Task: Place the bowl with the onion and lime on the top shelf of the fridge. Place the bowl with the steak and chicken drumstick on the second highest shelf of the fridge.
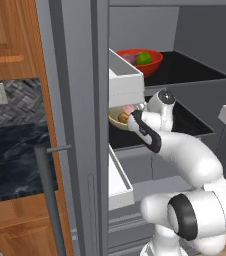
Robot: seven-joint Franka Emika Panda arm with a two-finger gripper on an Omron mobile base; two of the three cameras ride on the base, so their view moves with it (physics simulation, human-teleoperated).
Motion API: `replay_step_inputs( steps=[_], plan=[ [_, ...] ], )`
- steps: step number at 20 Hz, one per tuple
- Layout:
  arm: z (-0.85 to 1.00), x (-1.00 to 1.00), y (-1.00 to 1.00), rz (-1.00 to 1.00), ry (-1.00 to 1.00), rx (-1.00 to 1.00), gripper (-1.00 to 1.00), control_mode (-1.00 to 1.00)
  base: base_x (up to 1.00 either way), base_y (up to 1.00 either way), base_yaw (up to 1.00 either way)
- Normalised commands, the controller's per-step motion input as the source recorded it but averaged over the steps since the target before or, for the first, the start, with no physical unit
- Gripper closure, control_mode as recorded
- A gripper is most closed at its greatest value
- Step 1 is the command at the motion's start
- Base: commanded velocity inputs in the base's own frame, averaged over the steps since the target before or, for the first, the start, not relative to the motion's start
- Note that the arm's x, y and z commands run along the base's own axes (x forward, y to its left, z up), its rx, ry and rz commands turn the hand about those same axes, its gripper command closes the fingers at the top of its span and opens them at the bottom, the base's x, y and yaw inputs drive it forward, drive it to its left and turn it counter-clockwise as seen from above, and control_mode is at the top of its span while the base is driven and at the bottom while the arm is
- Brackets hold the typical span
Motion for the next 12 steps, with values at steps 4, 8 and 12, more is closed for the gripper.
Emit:
replay_step_inputs(
  steps=[4, 8, 12],
  plan=[
    [0.63, -0.86, -0.30, 0.00, -0.06, 0.01, -1.00, -1.00, 0.00, 0.00, 0.00],
    [0.96, -1.00, -0.46, 0.00, -0.23, 0.05, -1.00, -1.00, 0.00, 0.00, 0.00],
    [1.00, -1.00, -0.48, 0.00, -0.21, 0.02, -1.00, -1.00, 0.00, 0.00, 0.00]
  ],
)
